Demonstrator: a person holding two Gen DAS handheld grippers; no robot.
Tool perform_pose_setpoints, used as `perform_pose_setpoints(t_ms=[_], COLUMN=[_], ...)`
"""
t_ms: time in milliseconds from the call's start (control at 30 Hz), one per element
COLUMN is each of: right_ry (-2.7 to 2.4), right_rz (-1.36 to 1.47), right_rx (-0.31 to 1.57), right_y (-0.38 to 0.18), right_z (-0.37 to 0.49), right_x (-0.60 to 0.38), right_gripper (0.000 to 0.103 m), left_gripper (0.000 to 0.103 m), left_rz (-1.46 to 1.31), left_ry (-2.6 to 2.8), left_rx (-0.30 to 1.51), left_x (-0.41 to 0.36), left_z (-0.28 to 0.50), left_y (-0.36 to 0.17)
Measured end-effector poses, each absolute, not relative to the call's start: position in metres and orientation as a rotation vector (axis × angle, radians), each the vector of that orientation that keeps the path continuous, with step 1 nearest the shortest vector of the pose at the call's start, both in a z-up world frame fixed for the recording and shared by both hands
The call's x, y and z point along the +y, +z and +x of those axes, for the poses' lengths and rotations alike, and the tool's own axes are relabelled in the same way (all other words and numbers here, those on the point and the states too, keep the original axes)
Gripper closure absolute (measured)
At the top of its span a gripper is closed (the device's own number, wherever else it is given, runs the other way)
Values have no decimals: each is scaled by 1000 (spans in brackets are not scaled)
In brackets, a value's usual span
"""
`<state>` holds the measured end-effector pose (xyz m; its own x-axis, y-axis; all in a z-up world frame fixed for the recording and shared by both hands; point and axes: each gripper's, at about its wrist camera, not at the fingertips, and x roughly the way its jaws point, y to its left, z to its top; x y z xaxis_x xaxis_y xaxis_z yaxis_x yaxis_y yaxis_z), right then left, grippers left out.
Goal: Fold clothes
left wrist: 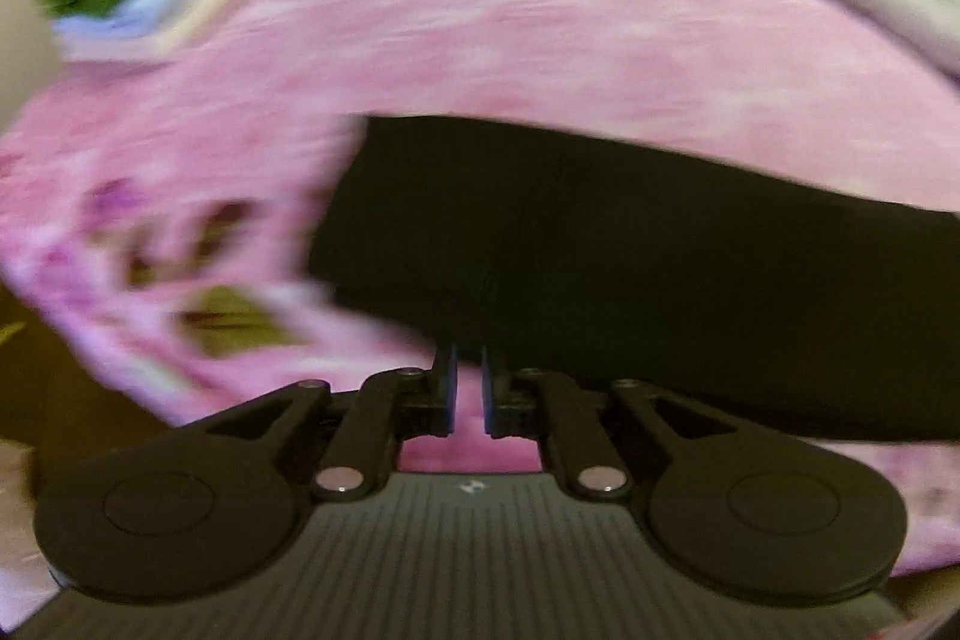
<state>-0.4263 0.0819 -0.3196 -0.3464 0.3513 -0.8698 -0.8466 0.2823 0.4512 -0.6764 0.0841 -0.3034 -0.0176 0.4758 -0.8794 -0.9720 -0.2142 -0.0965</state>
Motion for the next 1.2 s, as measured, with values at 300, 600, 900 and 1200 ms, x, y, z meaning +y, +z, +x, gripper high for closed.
perform_pose_setpoints(t_ms=[300,600,900,1200], right_ry=[1473,1701,1762,1860], right_rz=[-704,-906,-967,-995], right_rx=[1211,1147,1009,966], right_y=[-350,-244,-158,-129], right_z=[-392,-401,-411,-412], right_x=[90,38,44,7], right_gripper=[98,32,32,32], left_gripper=[94,83,75,75], left_rz=[-1201,-1080,-980,-871], left_ry=[1459,1458,1505,1529], left_rx=[689,703,747,760], left_x=[118,35,-13,-49], left_z=[-550,-481,-443,-417], left_y=[-350,-224,-156,-105])
